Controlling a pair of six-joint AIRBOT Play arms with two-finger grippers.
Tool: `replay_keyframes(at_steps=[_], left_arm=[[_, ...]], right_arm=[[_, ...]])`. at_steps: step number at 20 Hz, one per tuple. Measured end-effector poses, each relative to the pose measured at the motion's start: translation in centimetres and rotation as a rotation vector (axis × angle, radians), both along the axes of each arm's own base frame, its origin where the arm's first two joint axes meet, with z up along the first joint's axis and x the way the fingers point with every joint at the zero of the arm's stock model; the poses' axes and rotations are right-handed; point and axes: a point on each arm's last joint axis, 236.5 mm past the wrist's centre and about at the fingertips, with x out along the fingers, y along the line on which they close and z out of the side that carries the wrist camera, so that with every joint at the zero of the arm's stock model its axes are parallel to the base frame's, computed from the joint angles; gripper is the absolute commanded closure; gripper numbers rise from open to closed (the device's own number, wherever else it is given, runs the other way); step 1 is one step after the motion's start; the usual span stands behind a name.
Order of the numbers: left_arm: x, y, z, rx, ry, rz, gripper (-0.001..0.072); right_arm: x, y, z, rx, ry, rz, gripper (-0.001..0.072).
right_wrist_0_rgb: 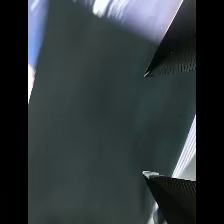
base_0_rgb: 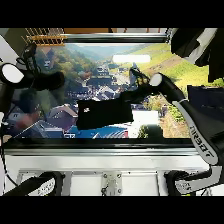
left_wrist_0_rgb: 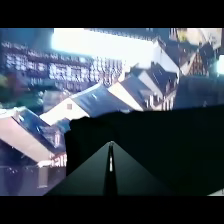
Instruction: Fold the clothes and pants, and hang the long-sleeved shirts on hangers.
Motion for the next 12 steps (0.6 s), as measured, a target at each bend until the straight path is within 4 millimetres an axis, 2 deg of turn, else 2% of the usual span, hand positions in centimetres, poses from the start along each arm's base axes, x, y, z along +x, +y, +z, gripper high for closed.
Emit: replay_keyframes(at_steps=[2,3,5,8,12], left_arm=[[-1.8,-1.3,-1.1,0.002,0.001,-0.028,0.0697],[-2.4,-1.8,-1.4,0.002,-0.001,-0.037,0.0697],[-3.3,-2.5,-1.9,0.002,-0.003,-0.053,0.0697],[-4.1,-3.2,-2.5,0.002,0.001,-0.069,0.0697],[-4.3,-3.6,-3.3,-0.003,0.016,-0.075,0.0697]], right_arm=[[-0.7,-5.7,-3.6,-0.012,0.108,-0.119,0.0049],[-1.1,-7.0,-4.7,-0.001,0.142,-0.150,0.0050],[-1.6,-8.2,-6.5,0.039,0.198,-0.188,0.0055],[-1.7,-7.0,-7.9,0.137,0.241,-0.196,0.0057],[-1.5,-2.2,-8.3,0.262,0.274,-0.156,0.0059]])
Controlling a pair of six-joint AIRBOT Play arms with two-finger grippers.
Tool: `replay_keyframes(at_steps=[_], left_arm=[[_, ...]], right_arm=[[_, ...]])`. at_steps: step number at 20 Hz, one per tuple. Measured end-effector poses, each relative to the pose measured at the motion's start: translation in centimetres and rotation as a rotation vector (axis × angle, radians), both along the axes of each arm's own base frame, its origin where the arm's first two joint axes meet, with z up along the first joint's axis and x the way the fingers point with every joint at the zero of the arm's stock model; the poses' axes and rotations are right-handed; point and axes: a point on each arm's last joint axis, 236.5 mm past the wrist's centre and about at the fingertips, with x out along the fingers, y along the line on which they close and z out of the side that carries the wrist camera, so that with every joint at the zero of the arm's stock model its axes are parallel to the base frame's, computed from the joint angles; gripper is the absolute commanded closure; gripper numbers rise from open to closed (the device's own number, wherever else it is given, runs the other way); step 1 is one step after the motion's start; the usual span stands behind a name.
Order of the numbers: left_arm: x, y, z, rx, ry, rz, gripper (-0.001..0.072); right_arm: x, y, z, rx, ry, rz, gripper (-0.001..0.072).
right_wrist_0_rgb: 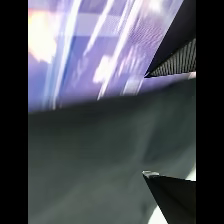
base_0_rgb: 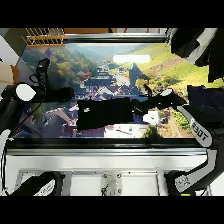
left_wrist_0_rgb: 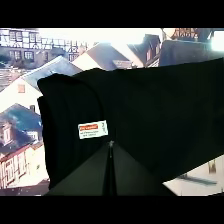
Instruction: Fold the clothes and pants, and hang the long-sleeved shirts on hangers.
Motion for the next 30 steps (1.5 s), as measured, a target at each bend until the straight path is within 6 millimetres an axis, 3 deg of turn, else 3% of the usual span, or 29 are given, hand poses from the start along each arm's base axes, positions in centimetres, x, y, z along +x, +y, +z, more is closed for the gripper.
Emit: replay_keyframes(at_steps=[1,2,4,5,8,10,11,13,15,18,20,23,25,27,30], left_arm=[[0.0,0.0,-0.1,0.000,0.004,0.000,0.0698],[0.0,0.0,-0.2,0.000,0.006,-0.001,0.0697],[-0.1,-0.1,-0.4,0.000,0.010,-0.002,0.0697],[-0.1,-0.1,-0.4,0.000,0.011,-0.002,0.0697],[-0.1,-0.1,-0.5,-0.003,0.013,-0.001,0.0697],[-0.1,-0.1,-0.5,-0.003,0.014,0.000,0.0697],[-0.1,-0.1,-0.5,-0.003,0.016,-0.001,0.0697],[-0.2,-0.1,-0.6,-0.002,0.020,-0.002,0.0697],[-0.4,-0.2,-0.6,-0.001,0.026,-0.005,0.0697],[-0.5,-0.1,-0.7,0.000,0.033,-0.007,0.0697],[-0.5,-0.2,-0.8,0.000,0.035,-0.008,0.0697],[-0.6,-0.2,-0.8,-0.004,0.041,-0.002,0.0697],[-0.6,-0.2,-0.8,-0.008,0.044,0.005,0.0697],[-0.6,-0.2,-0.8,-0.009,0.045,0.008,0.0697],[-0.6,-0.2,-0.8,-0.011,0.047,0.011,0.0697]], right_arm=[[0.1,1.3,0.0,0.022,-0.002,0.012,0.0063],[0.2,2.5,-0.1,0.040,-0.005,0.020,0.0200],[0.3,4.6,-0.6,0.041,-0.033,0.049,0.0563],[0.5,5.7,-0.5,0.049,-0.054,0.062,0.0679],[0.9,7.7,0.7,0.076,-0.117,0.102,0.0699],[2.1,7.3,2.3,0.079,-0.169,0.094,0.0699],[3.0,6.2,3.3,0.059,-0.205,0.092,0.0700],[5.0,2.0,5.3,-0.028,-0.262,0.063,0.0699],[6.7,-4.2,7.7,-0.145,-0.316,0.017,0.0699],[8.6,-16.6,12.1,-0.340,-0.398,-0.149,0.0699],[8.7,-25.1,15.2,-0.443,-0.446,-0.308,0.0699],[6.7,-36.5,19.3,-0.569,-0.495,-0.552,0.0699],[4.3,-42.6,21.5,-0.631,-0.505,-0.708,0.0699],[1.9,-47.0,23.2,-0.671,-0.507,-0.836,0.0699],[-1.2,-50.1,23.8,-0.701,-0.470,-0.946,0.0699]])
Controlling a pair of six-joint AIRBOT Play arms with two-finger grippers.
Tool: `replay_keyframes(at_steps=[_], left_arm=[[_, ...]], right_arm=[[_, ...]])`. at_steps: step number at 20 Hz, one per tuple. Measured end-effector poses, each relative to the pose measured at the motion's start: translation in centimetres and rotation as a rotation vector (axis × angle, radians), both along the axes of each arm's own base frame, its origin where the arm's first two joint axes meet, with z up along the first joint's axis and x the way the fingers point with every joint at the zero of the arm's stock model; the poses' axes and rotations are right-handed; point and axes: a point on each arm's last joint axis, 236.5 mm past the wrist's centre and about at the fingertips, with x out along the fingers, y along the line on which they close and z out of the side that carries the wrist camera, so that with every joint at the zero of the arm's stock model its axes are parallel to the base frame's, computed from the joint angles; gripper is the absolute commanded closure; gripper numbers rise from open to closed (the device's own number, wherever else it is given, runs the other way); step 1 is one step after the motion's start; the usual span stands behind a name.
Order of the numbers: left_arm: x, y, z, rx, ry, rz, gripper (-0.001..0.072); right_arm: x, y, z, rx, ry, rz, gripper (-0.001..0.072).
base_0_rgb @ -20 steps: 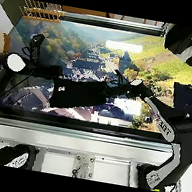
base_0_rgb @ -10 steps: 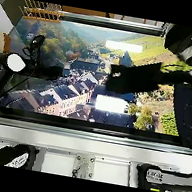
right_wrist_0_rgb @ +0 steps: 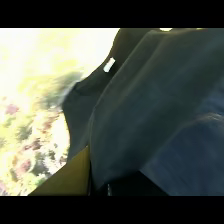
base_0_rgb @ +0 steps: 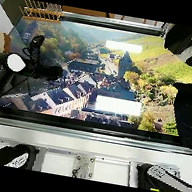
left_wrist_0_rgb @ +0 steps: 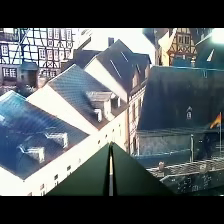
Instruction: Fold the clothes and pants, and hang the long-sleeved shirts on hangers.
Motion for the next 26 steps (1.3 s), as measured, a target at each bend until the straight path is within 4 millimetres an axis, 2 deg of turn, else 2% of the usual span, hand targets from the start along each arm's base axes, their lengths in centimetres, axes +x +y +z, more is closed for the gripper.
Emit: replay_keyframes(at_steps=[2,5,10,13,14,15,16,17,19,21,24,26], left_arm=[[0.0,0.0,0.0,0.000,0.000,0.000,0.0697],[-0.1,0.0,0.0,-0.001,0.005,0.000,0.0697],[-0.1,0.0,-0.1,0.001,0.007,-0.001,0.0697],[-0.2,0.0,-0.1,0.001,0.008,-0.001,0.0697],[-0.2,0.0,-0.1,0.001,0.008,-0.001,0.0697],[-0.2,0.0,-0.1,0.002,0.010,-0.002,0.0698],[-0.3,0.0,-0.2,0.002,0.012,-0.003,0.0697],[-0.3,0.0,-0.2,0.003,0.015,-0.004,0.0697],[-0.3,0.0,-0.2,0.003,0.015,-0.004,0.0697],[-0.4,0.0,-0.2,0.003,0.017,-0.005,0.0697],[-0.4,0.0,-0.2,0.004,0.018,-0.005,0.0698],[-0.4,0.0,-0.2,0.004,0.018,-0.005,0.0697]], right_arm=[[-1.9,-0.6,-0.7,0.015,0.032,-0.063,0.0700],[-5.6,-0.4,-3.2,0.055,0.112,-0.168,0.0700],[-11.3,2.2,-9.2,0.136,0.261,-0.276,0.0699],[-13.3,3.5,-11.9,0.169,0.326,-0.294,0.0687],[-13.7,3.7,-12.5,0.174,0.340,-0.298,0.0661],[-14.0,3.9,-12.9,0.178,0.352,-0.302,0.0472],[-14.2,4.1,-13.2,0.183,0.360,-0.302,0.0180],[-14.5,4.2,-13.4,0.184,0.369,-0.302,0.0005],[-14.8,4.4,-13.4,0.170,0.386,-0.284,0.0006],[-14.8,4.1,-12.3,0.127,0.379,-0.257,0.0006],[-14.0,3.6,-8.3,0.003,0.303,-0.212,0.0006],[-12.8,4.5,-5.3,-0.070,0.223,-0.170,0.0006]])
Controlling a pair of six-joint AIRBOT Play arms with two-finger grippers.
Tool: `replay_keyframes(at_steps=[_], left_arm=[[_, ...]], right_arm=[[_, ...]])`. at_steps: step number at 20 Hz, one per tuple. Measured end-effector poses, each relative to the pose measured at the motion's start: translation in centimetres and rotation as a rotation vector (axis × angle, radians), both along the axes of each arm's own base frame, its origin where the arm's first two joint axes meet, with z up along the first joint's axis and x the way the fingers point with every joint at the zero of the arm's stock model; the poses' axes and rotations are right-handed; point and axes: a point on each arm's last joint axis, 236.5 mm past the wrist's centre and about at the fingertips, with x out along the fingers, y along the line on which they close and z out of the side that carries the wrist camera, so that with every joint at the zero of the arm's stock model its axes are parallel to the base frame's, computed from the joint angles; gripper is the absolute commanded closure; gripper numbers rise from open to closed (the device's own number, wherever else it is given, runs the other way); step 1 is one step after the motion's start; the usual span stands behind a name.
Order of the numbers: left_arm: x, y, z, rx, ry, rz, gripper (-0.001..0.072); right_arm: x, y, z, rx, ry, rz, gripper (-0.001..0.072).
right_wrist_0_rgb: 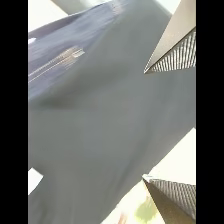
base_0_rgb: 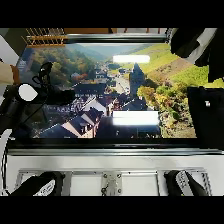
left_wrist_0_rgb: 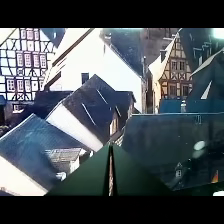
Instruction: Fold the clothes and pants, and hang the long-sleeved shirts on hangers.
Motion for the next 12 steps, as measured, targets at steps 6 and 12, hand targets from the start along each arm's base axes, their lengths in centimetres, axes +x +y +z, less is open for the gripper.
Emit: replay_keyframes(at_steps=[6,12], left_arm=[[0.0,0.0,0.0,0.000,0.000,0.000,0.0697],[0.1,0.0,0.0,-0.001,-0.003,0.001,0.0697]], right_arm=[[6.8,11.9,4.6,-0.015,-0.165,0.364,0.0006],[9.2,27.1,4.1,0.057,-0.166,0.789,0.0008]])
